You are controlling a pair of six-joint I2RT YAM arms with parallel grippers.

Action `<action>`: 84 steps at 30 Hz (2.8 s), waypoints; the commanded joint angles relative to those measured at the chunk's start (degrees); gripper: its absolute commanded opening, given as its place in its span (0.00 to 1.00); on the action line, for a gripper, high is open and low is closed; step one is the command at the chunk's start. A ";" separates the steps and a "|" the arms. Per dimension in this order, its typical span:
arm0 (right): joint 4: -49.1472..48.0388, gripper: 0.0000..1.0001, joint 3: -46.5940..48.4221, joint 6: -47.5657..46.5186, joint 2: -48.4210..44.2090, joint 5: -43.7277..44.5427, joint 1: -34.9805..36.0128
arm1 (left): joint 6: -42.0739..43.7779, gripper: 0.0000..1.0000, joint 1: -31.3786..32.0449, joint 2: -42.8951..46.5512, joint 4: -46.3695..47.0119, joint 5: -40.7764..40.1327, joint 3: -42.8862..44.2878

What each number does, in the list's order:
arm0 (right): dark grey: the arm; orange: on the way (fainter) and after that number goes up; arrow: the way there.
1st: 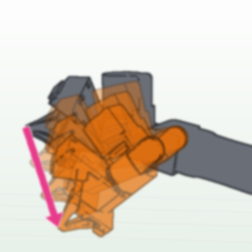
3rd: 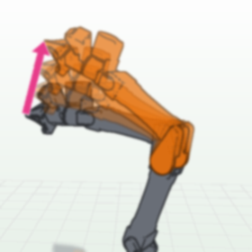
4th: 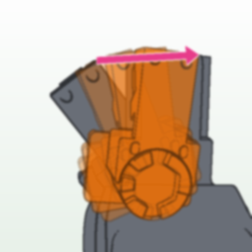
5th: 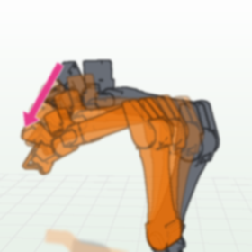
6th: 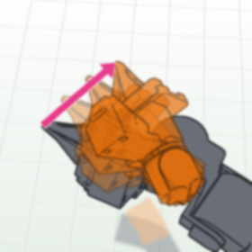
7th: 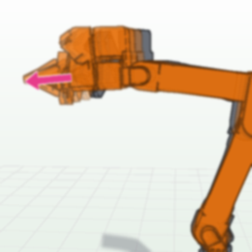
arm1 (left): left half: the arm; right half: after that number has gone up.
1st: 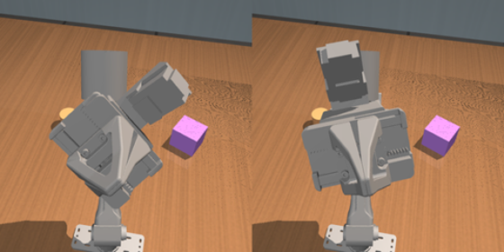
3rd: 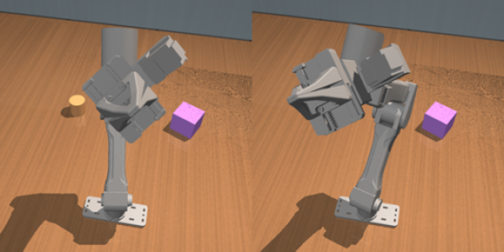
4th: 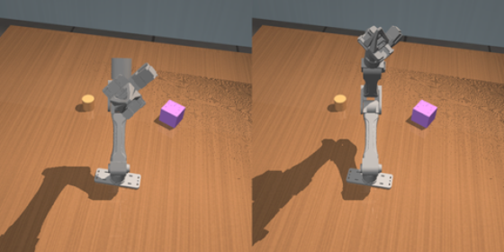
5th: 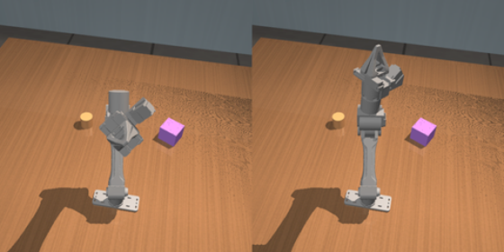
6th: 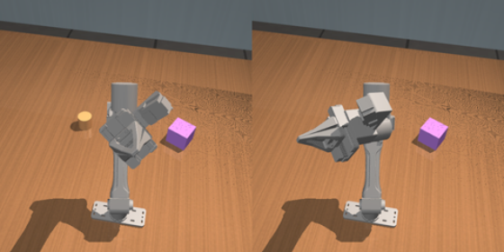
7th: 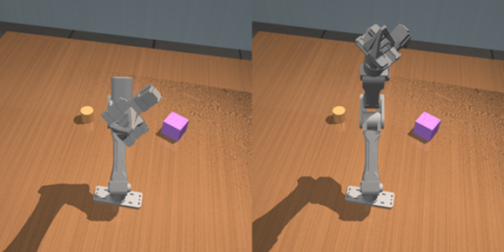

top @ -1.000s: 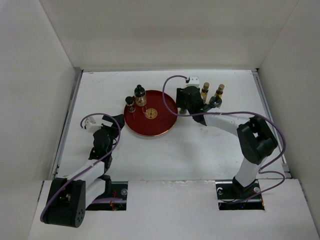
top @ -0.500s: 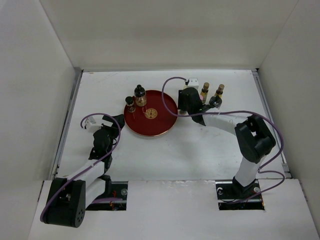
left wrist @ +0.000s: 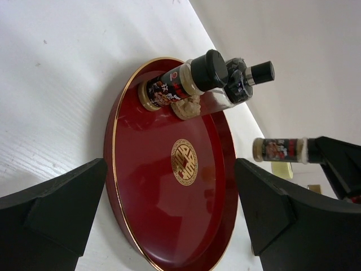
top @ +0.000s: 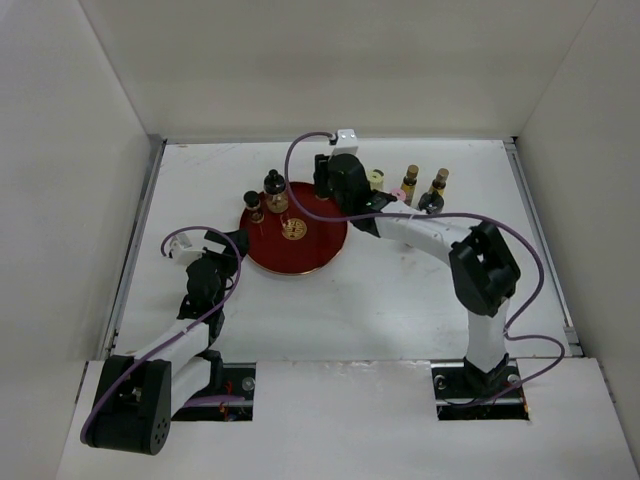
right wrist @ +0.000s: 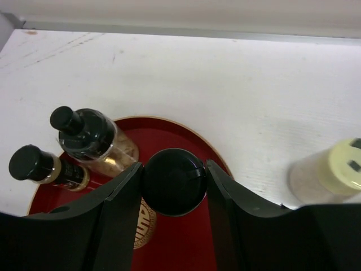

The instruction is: Organize the condiment bottles

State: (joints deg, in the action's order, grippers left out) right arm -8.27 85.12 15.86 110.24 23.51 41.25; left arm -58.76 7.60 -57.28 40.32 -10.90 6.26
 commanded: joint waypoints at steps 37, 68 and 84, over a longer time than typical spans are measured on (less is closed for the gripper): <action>-5.96 0.81 10.34 1.63 9.76 -2.50 2.29 | -0.56 1.00 -0.17 -1.43 3.01 -0.18 0.77; 3.18 0.82 -41.97 10.34 -35.45 13.50 -10.71 | -0.91 1.00 0.53 -0.56 3.10 -0.09 0.68; -1.57 0.72 -38.28 8.49 -25.86 12.70 -13.79 | -0.83 1.00 0.88 -2.05 3.28 -0.44 1.03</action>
State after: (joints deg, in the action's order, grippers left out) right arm -5.39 43.86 25.08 83.83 36.38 27.88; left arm -59.18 8.29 -59.05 40.51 -10.96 6.26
